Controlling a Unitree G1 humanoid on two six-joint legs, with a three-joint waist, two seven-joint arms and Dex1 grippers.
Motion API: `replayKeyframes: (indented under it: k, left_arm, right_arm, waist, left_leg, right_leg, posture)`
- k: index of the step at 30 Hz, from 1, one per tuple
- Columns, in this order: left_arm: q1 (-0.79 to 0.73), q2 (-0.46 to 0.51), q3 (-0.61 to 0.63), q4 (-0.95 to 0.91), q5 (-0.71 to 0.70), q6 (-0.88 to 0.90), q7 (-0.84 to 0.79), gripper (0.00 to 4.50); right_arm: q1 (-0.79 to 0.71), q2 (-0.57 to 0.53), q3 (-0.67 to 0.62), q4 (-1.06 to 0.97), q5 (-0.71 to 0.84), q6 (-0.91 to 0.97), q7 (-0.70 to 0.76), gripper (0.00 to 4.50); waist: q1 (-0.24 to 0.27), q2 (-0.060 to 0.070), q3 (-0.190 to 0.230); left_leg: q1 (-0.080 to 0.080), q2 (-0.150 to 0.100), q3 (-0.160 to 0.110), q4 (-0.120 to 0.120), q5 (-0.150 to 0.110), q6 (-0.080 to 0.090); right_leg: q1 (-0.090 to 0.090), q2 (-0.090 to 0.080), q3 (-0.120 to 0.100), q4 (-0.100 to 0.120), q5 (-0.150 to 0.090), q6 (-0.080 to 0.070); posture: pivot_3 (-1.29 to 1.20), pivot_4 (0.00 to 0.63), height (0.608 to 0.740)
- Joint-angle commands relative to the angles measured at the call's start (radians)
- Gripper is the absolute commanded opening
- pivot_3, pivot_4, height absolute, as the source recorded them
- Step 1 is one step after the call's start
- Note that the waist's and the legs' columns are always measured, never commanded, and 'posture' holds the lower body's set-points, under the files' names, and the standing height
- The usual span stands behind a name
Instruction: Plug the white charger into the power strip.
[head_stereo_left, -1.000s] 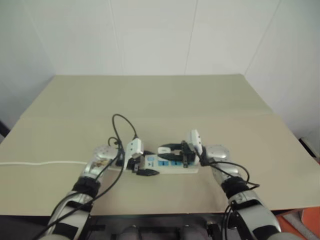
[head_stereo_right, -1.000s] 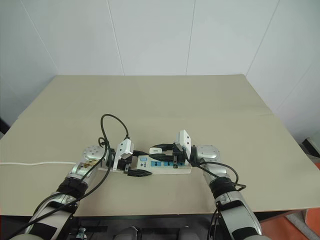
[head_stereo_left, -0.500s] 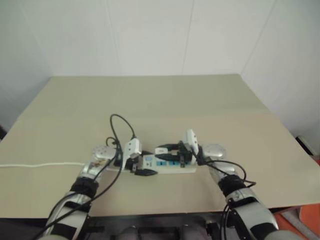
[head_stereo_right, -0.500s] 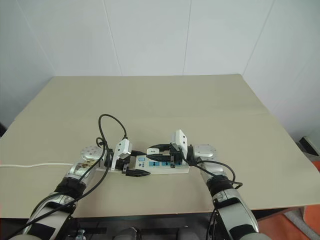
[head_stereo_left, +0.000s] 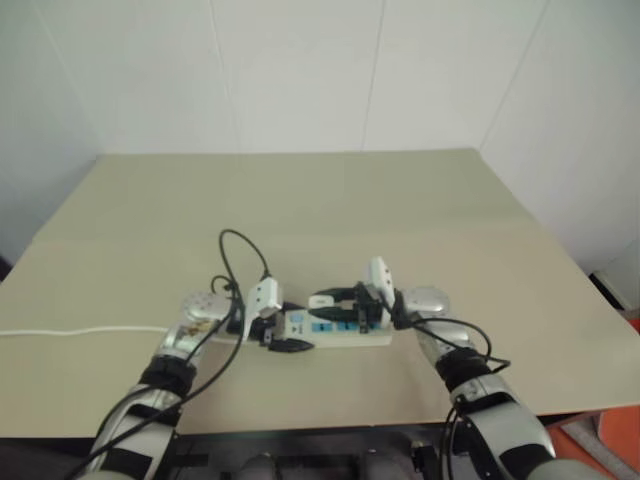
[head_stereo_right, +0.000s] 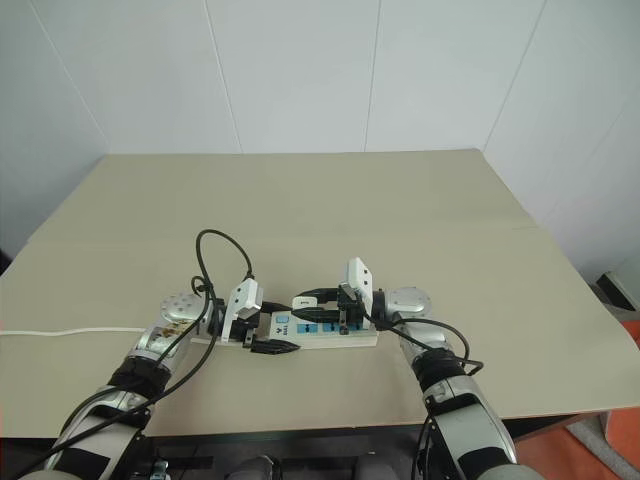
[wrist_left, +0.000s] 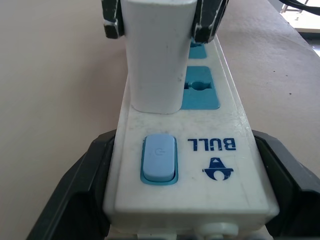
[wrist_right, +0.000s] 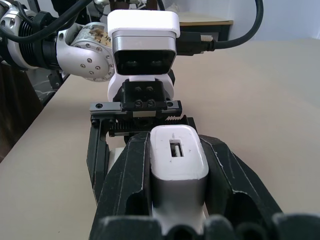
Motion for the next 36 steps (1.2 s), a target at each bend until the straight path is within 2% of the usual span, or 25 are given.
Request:
replayKeyframes:
  k: [1, 6, 7, 18, 21, 22, 32, 36]
  left_arm:
    - [0.007, 0.011, -0.002, -0.027, -0.001, -0.012, -0.017, 3.31]
    - [0.006, 0.012, -0.003, -0.024, -0.002, -0.009, -0.023, 3.31]
    - [0.005, 0.012, -0.003, -0.024, -0.002, -0.008, -0.023, 3.31]
    - [0.002, 0.0, -0.005, -0.019, -0.003, -0.007, -0.017, 3.31]
    - [0.003, -0.011, 0.004, -0.021, -0.013, -0.008, -0.011, 4.32]
    - [0.002, -0.012, 0.006, -0.023, -0.018, -0.006, -0.016, 4.42]
    - [0.006, 0.022, 0.054, -0.113, -0.076, 0.024, -0.05, 4.42]
    - [0.034, 0.119, 0.113, -0.232, -0.159, 0.096, -0.113, 4.42]
  right_arm:
    - [0.032, -0.027, 0.012, 0.032, -0.041, 0.046, 0.013, 2.35]
    - [0.037, -0.028, 0.011, 0.022, -0.052, 0.037, 0.013, 4.22]
    - [0.038, -0.029, 0.011, 0.019, -0.054, 0.038, 0.014, 4.44]
    - [0.031, -0.069, -0.005, -0.067, -0.039, 0.075, 0.055, 4.44]
    - [0.037, -0.1, -0.024, -0.11, -0.025, 0.086, 0.061, 4.5]
    - [0.039, -0.112, -0.03, -0.122, -0.019, 0.093, 0.064, 4.5]
    - [0.071, -0.187, -0.099, -0.24, 0.019, 0.14, 0.048, 4.5]
    - [0.101, -0.267, -0.171, -0.361, 0.085, 0.21, 0.046, 4.5]
  waist:
    - [0.0, 0.0, 0.0]
    - [0.0, 0.0, 0.0]
    - [0.0, 0.0, 0.0]
    - [0.001, 0.0, 0.0]
    - [0.003, 0.0, 0.0]
    - [0.004, 0.0, 0.0]
    - [0.003, 0.0, 0.002]
    - [0.002, 0.0, 0.004]
  left_leg:
    - [0.0, 0.0, 0.0, 0.0, 0.0, 0.0]
    - [-0.001, 0.0, 0.0, 0.0, 0.0, 0.0]
    - [-0.001, 0.0, 0.0, 0.0, 0.0, 0.0]
    - [-0.001, 0.0, 0.0, 0.0, 0.0, 0.0]
    - [-0.003, 0.0, 0.0, 0.0, 0.0, 0.0]
    - [-0.003, 0.0, 0.0, 0.0, 0.0, 0.0]
    - [-0.005, 0.0, 0.0, 0.0, 0.0, 0.0]
    - [-0.006, 0.0, 0.0, -0.001, 0.0, 0.0]
  right_leg:
    - [0.0, 0.0, 0.0, 0.0, 0.0, 0.0]
    - [-0.001, 0.0, 0.0, 0.0, 0.0, 0.0]
    - [-0.001, 0.0, 0.0, 0.0, 0.0, 0.0]
    - [-0.001, 0.0, 0.0, 0.0, 0.0, 0.0]
    - [-0.002, 0.0, 0.0, -0.001, 0.0, 0.0]
    - [-0.002, 0.0, 0.0, -0.001, 0.0, 0.0]
    - [-0.004, 0.0, 0.0, -0.001, 0.0, 0.0]
    - [-0.005, 0.0, 0.0, -0.001, 0.0, 0.0]
  posture:
    - [0.0, 0.15, 0.74]
    - [0.0, 0.15, 0.74]
    - [0.0, 0.15, 0.74]
    - [0.0, 0.15, 0.74]
    - [0.0, 0.15, 0.74]
    - [0.0, 0.15, 0.74]
    - [0.0, 0.15, 0.74]
    - [0.0, 0.15, 0.74]
